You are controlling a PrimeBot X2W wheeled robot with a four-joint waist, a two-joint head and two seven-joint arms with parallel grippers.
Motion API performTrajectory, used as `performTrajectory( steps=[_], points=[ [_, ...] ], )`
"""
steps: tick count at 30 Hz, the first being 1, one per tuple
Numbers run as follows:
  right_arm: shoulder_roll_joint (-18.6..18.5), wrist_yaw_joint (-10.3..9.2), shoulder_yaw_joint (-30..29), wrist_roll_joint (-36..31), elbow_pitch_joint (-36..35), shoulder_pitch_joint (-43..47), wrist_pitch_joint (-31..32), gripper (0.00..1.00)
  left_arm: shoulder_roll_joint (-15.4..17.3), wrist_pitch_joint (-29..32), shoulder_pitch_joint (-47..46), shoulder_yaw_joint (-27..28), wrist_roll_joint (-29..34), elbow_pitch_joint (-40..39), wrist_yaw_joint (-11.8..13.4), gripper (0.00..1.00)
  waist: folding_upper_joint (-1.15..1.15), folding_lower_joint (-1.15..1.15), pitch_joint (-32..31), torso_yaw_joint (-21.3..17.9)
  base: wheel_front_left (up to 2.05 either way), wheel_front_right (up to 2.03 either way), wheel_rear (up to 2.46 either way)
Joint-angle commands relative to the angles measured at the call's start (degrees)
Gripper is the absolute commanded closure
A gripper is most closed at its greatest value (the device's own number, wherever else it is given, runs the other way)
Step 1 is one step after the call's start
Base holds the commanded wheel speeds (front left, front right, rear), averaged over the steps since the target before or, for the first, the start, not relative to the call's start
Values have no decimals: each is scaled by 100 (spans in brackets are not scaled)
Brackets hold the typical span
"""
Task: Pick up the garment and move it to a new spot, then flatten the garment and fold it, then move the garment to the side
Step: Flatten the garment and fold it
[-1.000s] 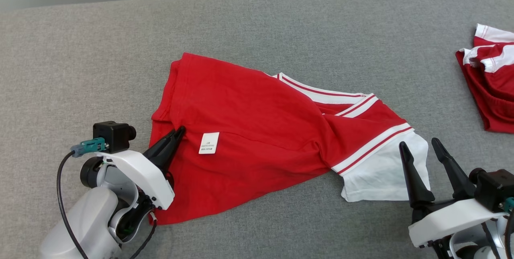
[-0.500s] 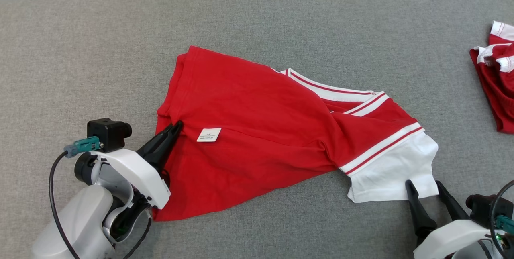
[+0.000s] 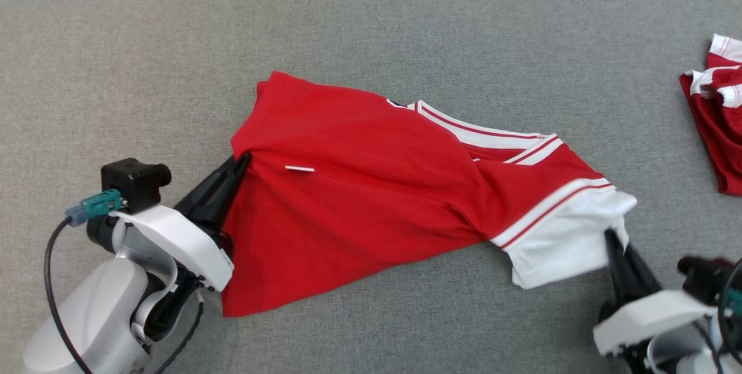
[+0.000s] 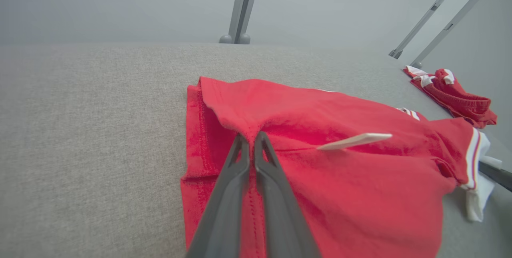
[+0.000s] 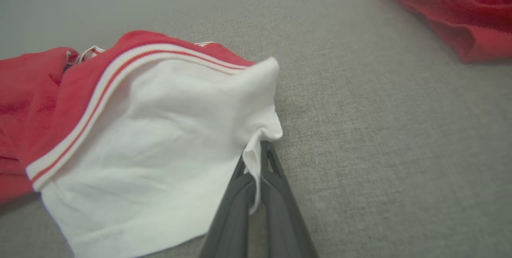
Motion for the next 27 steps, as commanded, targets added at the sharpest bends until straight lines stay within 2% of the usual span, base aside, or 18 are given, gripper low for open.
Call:
performTrajectory(
  steps=[1, 7, 13, 20, 27],
  points=[
    [-28, 2, -36, -78, -194, -174, -13, 100, 87, -18, 6, 48, 34, -58, 60, 100, 0, 0, -35, -13, 0, 0, 0],
    [-75, 2, -75, -230, -1140, -618, 63, 100, 342, -19, -191, 203, 129, -515, 227, 100, 0, 0, -184, -36, 0, 0, 0],
    [-232, 2, -6, -180, -2003, -1664, 229, 100, 604, 74, -716, 420, 325, -1052, 405, 100, 0, 0, -331, -4, 0, 0, 0],
    [-502, 2, -268, -207, -2384, -2980, 421, 100, 840, 265, -1498, 682, 538, -1570, 577, 100, 0, 0, -507, 80, 0, 0, 0],
    [-766, 2, -445, -198, -2355, -4036, 660, 100, 1047, 494, -2126, 933, 627, -1888, 728, 100, 0, 0, -648, 97, 0, 0, 0]
  ],
)
